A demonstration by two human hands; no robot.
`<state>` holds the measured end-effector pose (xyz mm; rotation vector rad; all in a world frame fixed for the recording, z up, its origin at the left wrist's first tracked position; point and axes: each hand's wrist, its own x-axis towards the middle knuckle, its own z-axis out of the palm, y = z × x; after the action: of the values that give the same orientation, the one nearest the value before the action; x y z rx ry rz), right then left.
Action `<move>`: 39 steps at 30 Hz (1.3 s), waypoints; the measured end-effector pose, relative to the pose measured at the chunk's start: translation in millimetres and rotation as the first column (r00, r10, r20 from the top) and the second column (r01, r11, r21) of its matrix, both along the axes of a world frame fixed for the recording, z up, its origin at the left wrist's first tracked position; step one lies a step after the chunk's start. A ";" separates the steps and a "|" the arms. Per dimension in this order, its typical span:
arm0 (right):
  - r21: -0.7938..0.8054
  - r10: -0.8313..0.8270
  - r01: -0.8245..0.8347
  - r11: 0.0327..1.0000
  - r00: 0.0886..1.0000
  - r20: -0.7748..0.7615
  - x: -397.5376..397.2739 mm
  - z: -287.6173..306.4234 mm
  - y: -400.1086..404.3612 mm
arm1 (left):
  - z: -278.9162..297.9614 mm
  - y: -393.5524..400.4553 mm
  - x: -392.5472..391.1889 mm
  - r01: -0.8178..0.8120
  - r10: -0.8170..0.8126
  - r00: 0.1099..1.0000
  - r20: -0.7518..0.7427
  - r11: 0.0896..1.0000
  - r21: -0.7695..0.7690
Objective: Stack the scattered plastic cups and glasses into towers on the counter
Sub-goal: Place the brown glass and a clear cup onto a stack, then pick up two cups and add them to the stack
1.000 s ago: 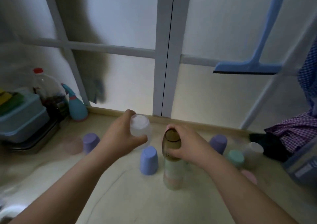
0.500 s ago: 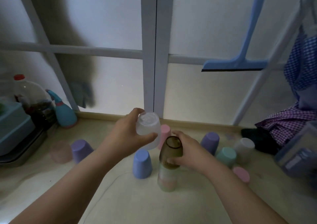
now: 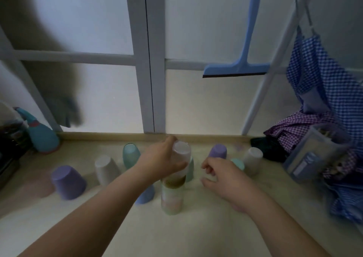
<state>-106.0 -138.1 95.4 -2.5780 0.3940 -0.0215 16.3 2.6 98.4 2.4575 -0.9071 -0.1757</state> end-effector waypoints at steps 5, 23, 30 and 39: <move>-0.009 0.105 -0.105 0.994 0.995 -0.001 -7.1 4.5 14.3 | -10.7 15.6 -3.8 -0.041 0.041 0.999 0.035 0.999 0.013; 0.003 0.517 -0.518 0.855 0.853 0.075 152.0 -40.4 206.9 | -67.5 328.1 87.9 -0.585 0.572 0.809 0.134 0.804 0.105; -0.015 0.457 -0.458 0.889 0.888 -0.044 202.9 -68.1 242.4 | -114.6 349.3 170.9 -0.480 0.495 0.869 0.016 0.834 0.273; -0.018 0.298 -0.301 0.954 0.950 -0.093 193.6 -82.3 227.1 | -154.2 333.1 217.7 -0.348 0.418 0.892 -0.172 0.879 0.327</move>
<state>87.6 89.0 13.1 -2.6500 0.0304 0.1984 234.0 335.7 -55.7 2.7502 -0.2879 -0.4783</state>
